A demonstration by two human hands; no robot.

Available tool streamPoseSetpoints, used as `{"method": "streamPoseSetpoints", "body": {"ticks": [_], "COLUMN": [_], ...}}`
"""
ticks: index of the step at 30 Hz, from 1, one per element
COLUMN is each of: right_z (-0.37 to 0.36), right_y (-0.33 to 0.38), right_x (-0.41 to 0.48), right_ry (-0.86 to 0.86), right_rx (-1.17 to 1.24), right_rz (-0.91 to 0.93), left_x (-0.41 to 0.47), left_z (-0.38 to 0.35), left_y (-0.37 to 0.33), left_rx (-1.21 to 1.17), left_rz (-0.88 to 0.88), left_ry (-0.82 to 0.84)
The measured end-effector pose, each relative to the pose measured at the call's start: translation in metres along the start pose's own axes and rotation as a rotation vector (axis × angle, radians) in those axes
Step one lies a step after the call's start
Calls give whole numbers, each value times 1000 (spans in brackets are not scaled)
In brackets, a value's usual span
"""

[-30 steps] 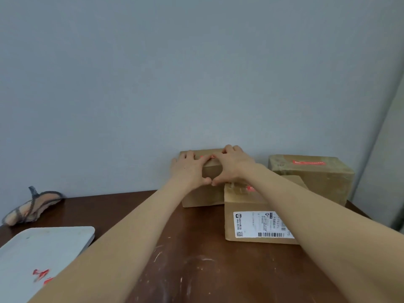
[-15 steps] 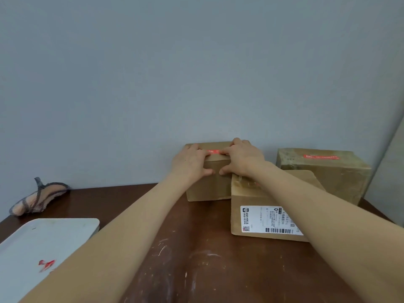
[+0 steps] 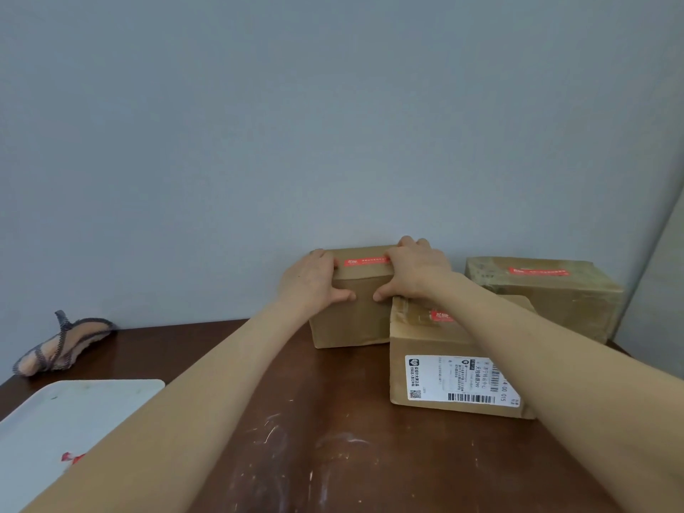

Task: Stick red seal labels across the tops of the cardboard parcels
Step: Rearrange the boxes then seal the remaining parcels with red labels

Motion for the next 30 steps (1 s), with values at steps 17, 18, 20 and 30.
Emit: {"method": "streamPoseSetpoints", "body": {"ticks": [17,18,20,30], "right_z": [-5,-5,-6,3], "right_y": [-5,-6,-6,-9], "right_x": [9,10,9,-1], "right_ry": [43,44,48,43], "right_rx": [23,27,39,64], "right_rz": [-23,-20,-10,7], "left_x": [4,5,4,2], "left_z": [-6,-6,-6,-4], "left_y": [-10,-10,-11,-19], "left_rx": [150,145,144,204], "left_rz": [-7,-6,1,-12], "left_ry": [68,68,70,58]}}
Point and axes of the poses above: each hand's wrist, its own x-axis towards the middle knuckle, its own z-axis out of the back of the hand, y = z × x, the point moved 10 cm from there along x, towards the middle knuckle, and after that the axes turned 12 degrees about -z, right-handed, at the moved point
